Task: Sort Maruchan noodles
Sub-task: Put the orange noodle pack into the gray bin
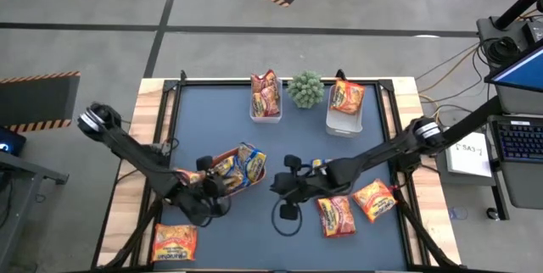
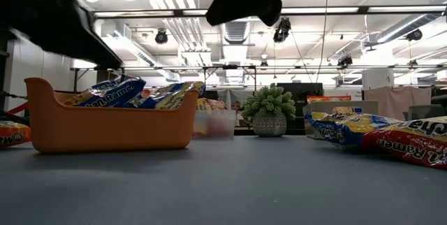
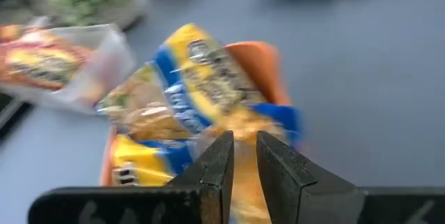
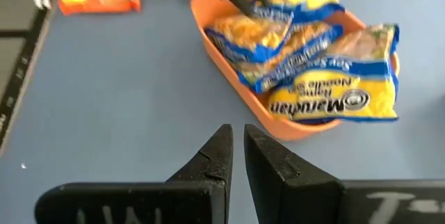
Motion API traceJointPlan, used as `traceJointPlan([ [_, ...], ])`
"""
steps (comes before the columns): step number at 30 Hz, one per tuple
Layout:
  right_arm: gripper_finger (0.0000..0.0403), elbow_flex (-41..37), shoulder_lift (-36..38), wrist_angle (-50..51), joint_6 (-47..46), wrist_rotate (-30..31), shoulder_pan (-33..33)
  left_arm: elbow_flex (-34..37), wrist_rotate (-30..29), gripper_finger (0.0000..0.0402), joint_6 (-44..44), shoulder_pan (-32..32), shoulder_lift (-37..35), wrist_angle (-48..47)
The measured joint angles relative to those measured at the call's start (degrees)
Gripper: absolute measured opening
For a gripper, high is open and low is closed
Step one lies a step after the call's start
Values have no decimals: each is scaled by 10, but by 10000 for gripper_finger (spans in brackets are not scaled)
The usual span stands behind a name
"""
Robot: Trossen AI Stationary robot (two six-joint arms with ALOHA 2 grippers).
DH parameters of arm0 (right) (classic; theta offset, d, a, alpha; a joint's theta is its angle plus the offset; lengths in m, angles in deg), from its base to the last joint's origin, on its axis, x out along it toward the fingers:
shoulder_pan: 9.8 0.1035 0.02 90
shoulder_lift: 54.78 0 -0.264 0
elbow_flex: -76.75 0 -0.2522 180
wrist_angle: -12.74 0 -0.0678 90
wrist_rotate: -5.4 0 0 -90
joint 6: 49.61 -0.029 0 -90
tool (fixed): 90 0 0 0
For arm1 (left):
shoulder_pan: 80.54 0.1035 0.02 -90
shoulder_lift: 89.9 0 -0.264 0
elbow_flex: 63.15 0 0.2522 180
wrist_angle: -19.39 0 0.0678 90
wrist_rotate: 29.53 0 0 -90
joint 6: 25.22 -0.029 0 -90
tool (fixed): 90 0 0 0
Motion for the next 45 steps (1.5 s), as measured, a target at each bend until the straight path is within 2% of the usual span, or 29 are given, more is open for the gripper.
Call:
traceJointPlan([
  [4,28,-51,22,-88,10,0,-1,0,-21,47,6,52,36,4],
  [9,28,-69,25,-105,13,0,-1,0,20,41,5,89,60,6],
  [18,28,-74,25,-104,13,0,-1,0,76,38,14,91,70,14],
  [27,28,-80,25,-90,2,0,-1,-8,49,38,12,93,68,7],
  [36,28,-89,63,12,-24,0,-1,-71,48,38,-133,90,50,7],
  [45,28,-193,165,11,-24,0,-18,-105,45,38,-257,109,20,19],
])
